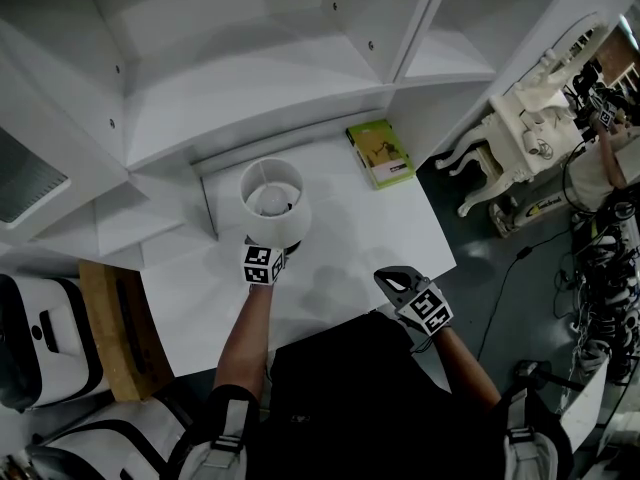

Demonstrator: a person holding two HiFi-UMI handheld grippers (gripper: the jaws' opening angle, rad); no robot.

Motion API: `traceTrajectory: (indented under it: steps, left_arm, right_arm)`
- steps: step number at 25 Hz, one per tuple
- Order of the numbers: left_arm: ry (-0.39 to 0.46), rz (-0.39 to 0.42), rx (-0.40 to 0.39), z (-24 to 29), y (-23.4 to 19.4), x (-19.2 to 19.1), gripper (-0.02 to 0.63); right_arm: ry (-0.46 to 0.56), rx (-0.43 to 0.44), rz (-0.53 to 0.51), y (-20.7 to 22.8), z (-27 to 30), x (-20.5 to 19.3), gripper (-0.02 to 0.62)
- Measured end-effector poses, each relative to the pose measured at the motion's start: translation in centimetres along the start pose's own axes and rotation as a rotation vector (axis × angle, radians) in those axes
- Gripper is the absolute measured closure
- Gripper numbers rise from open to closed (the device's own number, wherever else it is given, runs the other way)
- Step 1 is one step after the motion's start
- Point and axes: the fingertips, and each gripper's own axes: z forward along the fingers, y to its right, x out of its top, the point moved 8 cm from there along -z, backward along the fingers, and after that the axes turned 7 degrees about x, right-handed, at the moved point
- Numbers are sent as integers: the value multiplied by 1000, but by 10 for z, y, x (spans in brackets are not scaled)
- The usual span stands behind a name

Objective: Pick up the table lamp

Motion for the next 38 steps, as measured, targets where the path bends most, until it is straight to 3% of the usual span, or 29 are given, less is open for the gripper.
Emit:
traceTrajectory:
  steps: [12,38]
  left_arm:
    - [-7,10,-45,0,14,3,469]
    - [23,19,-24,-17,17,38,477]
  right_arm:
    - [5,7,-1,0,5,2,588]
    - [14,29,-21,-4,7,-2,588]
